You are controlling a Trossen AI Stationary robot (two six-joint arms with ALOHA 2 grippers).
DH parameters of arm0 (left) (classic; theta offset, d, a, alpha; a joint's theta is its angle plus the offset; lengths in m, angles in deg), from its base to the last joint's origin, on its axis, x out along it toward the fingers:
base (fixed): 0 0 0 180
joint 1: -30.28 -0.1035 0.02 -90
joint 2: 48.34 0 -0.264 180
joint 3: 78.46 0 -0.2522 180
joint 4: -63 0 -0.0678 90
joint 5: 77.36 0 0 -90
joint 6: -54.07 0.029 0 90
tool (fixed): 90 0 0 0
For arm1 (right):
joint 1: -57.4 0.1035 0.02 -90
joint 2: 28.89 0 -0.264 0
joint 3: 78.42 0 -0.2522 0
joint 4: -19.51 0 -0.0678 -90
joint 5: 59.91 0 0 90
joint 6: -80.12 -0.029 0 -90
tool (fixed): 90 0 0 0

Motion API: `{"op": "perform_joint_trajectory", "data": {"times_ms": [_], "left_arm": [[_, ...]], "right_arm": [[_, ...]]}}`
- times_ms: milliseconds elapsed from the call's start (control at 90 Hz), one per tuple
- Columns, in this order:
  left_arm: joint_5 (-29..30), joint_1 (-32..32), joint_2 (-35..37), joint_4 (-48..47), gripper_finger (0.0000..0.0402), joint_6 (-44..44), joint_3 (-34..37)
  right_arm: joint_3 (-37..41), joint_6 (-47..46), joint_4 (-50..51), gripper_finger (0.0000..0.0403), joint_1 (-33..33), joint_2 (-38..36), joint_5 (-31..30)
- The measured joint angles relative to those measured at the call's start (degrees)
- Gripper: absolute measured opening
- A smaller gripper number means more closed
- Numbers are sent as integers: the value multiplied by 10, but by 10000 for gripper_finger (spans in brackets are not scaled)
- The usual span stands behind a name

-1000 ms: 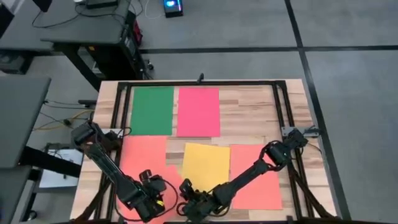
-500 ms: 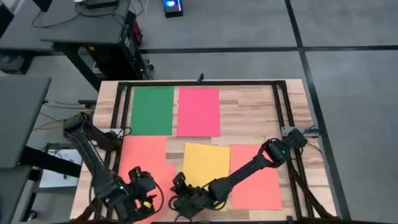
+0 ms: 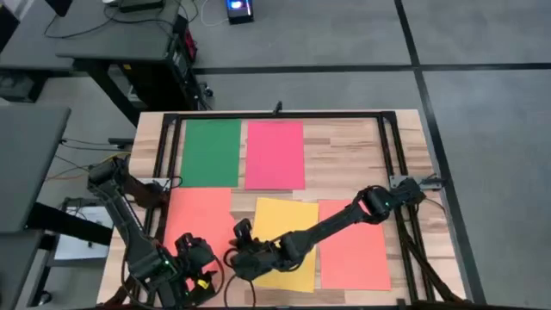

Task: Organize paper
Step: Stack the orange paper on top of the orange paper

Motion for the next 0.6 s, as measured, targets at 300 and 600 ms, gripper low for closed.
{"op": "perform_joint_trajectory", "data": {"times_ms": [300,600], "left_arm": [[-33,-8,0,-54,210,-33,-10],[-43,4,-9,-35,210,-61,-11]], "right_arm": [[0,-1,-7,0,-1,0,2],[-3,-18,-1,0,-11,0,2]]}}
